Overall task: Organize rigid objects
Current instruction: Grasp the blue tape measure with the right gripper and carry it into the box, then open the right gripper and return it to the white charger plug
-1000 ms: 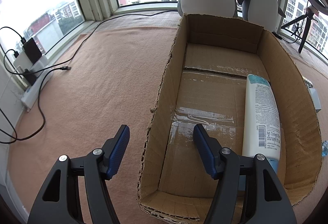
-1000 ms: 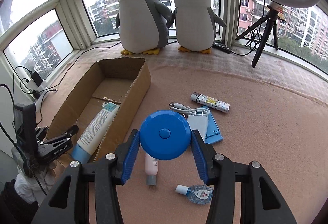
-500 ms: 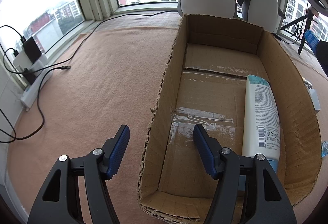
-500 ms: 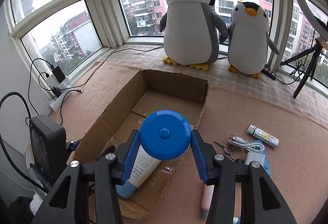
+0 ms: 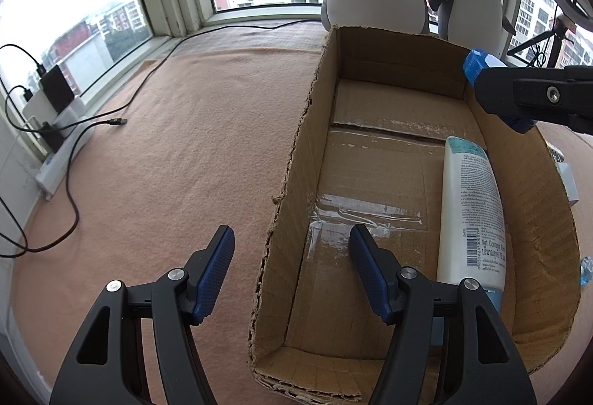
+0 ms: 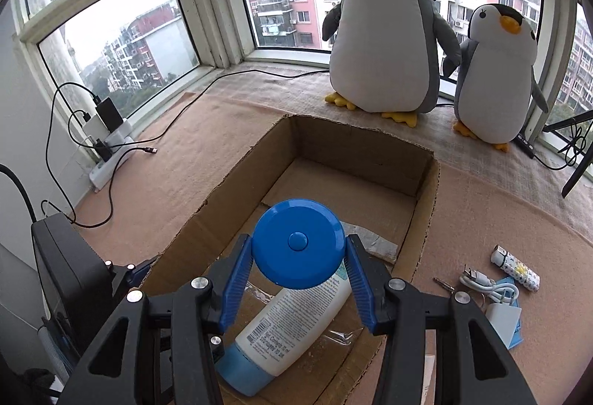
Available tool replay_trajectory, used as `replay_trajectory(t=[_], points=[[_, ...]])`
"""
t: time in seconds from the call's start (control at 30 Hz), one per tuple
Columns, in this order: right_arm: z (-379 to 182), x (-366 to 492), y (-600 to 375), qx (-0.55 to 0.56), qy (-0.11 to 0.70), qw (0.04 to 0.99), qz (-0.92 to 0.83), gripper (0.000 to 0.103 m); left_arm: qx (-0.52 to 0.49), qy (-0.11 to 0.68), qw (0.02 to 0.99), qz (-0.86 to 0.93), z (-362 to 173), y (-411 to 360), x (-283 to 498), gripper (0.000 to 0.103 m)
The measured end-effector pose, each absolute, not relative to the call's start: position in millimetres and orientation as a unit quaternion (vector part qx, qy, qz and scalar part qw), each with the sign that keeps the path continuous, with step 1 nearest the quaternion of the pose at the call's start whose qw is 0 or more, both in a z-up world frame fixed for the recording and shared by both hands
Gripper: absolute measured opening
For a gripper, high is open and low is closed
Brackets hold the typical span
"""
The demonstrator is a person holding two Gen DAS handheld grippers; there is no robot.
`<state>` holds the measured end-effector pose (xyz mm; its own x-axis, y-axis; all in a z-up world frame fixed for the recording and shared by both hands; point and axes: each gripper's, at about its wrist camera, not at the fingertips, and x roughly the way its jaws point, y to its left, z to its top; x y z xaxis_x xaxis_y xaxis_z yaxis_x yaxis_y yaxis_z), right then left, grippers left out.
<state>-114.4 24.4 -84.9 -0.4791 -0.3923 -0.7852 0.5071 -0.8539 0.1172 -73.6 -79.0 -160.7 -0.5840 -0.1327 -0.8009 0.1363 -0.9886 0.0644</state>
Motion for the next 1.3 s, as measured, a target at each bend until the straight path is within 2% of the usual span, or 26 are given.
replay_trajectory(t=[0.13, 0.23, 0.93, 1.3], points=[[-88, -117, 19, 0.442, 0.07, 0.267, -0.854, 0.048, 0.45, 0.002, 0.075, -0.89, -161, -79, -73, 0.065], [-87, -117, 21, 0.438, 0.066, 0.262, -0.857, 0.059, 0.45, 0.002, 0.076, -0.89, -161, -79, -74, 0.065], [-69, -106, 79, 0.435, 0.041, 0.227, -0.871, 0.059, 0.449, 0.001, 0.075, -0.891, -161, -80, -72, 0.065], [-72, -100, 158, 0.443, 0.018, 0.155, -0.883, 0.059, 0.448, -0.005, 0.073, -0.891, -161, -80, -73, 0.065]])
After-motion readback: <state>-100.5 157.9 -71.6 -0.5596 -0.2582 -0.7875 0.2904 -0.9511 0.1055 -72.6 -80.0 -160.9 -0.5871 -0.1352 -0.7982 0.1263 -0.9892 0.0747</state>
